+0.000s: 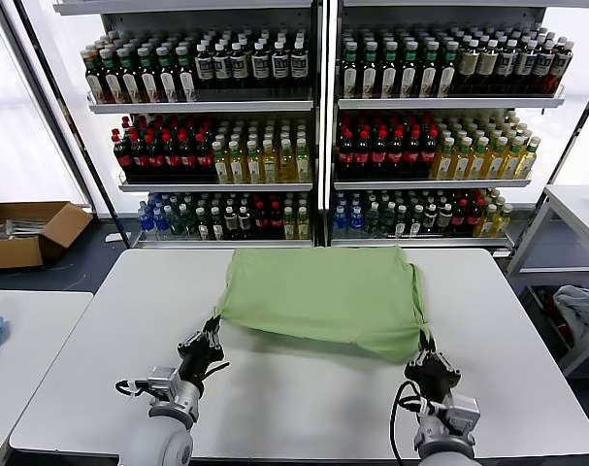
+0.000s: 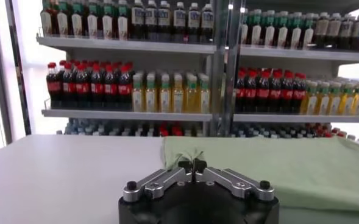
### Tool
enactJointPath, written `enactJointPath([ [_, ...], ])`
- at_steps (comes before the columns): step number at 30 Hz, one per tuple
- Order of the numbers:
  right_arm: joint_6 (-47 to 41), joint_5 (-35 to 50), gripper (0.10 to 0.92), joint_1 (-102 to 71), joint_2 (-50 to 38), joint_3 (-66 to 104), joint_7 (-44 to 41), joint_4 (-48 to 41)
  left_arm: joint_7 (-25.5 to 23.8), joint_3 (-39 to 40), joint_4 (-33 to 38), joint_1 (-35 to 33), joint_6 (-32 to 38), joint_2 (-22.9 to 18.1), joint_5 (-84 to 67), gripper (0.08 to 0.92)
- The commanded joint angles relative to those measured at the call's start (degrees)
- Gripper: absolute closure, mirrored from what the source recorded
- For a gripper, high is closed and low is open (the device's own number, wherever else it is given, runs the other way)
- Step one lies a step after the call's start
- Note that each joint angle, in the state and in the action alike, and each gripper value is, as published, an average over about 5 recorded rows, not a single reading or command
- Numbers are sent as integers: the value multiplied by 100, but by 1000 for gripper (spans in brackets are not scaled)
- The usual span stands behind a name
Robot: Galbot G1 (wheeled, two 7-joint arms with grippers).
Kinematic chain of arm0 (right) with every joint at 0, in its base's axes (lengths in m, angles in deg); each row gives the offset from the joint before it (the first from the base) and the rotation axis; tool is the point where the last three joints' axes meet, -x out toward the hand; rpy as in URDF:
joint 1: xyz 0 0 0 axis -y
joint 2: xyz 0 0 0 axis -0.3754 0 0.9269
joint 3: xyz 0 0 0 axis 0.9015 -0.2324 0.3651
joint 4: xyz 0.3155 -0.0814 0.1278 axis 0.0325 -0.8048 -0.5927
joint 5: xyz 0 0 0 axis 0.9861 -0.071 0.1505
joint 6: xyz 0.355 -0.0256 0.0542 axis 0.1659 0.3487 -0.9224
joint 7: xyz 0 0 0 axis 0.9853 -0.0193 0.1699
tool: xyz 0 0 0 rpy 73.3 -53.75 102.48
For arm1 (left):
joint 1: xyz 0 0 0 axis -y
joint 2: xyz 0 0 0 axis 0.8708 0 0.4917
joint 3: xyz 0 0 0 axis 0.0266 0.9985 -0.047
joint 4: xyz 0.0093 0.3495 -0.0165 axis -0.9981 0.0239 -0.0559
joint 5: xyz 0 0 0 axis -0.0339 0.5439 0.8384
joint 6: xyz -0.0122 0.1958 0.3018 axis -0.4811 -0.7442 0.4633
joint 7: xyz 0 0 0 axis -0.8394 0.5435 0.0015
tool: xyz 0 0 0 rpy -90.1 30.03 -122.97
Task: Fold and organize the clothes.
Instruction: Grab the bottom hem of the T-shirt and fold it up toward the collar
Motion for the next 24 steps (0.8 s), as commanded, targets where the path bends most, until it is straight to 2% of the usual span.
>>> enactJointPath([
  [1,-94,65,919,1253,-122,-9,-65,-725,74,60,-618,734,157,49,-295,915],
  [13,-217,297,919,2550,-267,-314,-268,-2149,75,261,-1810,1653,160,4,-341,915],
  [24,-433,370,919,3073,-244,-477,-413,-2992,55,461,-2591,2236,137,-17,-313,915],
])
